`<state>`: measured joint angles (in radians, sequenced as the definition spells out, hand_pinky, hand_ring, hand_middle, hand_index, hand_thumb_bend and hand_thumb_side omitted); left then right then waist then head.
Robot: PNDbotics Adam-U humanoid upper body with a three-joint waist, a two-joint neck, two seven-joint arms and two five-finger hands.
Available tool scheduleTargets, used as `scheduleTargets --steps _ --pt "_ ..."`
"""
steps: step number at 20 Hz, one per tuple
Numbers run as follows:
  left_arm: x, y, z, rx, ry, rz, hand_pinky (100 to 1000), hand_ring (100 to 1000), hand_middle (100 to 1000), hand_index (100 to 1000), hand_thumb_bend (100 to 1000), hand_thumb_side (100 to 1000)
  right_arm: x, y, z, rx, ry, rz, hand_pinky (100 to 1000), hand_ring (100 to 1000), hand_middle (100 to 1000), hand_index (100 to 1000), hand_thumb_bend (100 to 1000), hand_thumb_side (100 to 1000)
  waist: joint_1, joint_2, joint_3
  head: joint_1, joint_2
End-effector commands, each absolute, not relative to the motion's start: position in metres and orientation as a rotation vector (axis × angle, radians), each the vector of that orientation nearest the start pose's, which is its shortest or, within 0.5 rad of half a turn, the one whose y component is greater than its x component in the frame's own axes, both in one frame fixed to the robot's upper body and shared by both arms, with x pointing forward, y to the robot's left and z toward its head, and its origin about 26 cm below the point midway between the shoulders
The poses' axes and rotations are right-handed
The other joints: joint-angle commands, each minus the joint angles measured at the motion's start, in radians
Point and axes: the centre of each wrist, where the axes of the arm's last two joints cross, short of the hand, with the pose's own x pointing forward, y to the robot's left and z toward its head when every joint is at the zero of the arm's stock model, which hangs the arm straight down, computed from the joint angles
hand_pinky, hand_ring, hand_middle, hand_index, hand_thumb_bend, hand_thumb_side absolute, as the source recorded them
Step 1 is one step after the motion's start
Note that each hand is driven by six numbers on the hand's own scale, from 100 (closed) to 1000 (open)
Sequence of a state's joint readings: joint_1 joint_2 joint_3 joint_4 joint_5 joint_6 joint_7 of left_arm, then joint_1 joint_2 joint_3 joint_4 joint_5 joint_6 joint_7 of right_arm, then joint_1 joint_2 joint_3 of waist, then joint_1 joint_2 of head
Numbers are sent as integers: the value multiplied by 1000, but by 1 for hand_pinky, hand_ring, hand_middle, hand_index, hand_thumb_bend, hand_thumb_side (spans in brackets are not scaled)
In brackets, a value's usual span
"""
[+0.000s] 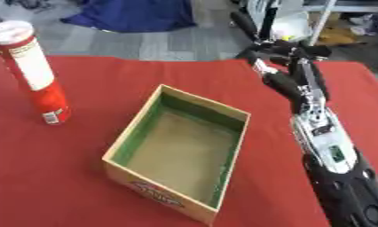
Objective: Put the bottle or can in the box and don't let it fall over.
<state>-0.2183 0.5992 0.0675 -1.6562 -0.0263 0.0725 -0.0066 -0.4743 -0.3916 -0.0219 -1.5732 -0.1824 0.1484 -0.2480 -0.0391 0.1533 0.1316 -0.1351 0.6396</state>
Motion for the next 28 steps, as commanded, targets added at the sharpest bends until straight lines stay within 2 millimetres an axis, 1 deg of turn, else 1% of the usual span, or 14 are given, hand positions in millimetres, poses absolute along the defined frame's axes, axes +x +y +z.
scheduleTargets --steps 1,6,16,28 --pt "326 379 159 565 -1771 -491 885 987 905 932 491 630 374 -296 181 -276 -1938 14 731 856 822 880 505 317 2 -13 2 -5 -12" --pt "335 382 161 566 -1755 -485 901 1000 893 921 491 649 375 -295 182 -271 -1937 18 731 854 821 880 502 317 0 -11 1 -7 -9" --pt "356 385 167 566 -1722 -524 911 1000 899 917 497 651 376 -291 183 -257 -1940 25 732 851 818 878 497 317 -5 -4 -2 -4 -19" --pt "380 378 176 564 -1696 -609 912 1000 905 925 497 653 376 -289 184 -245 -1939 33 733 848 816 877 491 319 -10 2 -7 10 -21"
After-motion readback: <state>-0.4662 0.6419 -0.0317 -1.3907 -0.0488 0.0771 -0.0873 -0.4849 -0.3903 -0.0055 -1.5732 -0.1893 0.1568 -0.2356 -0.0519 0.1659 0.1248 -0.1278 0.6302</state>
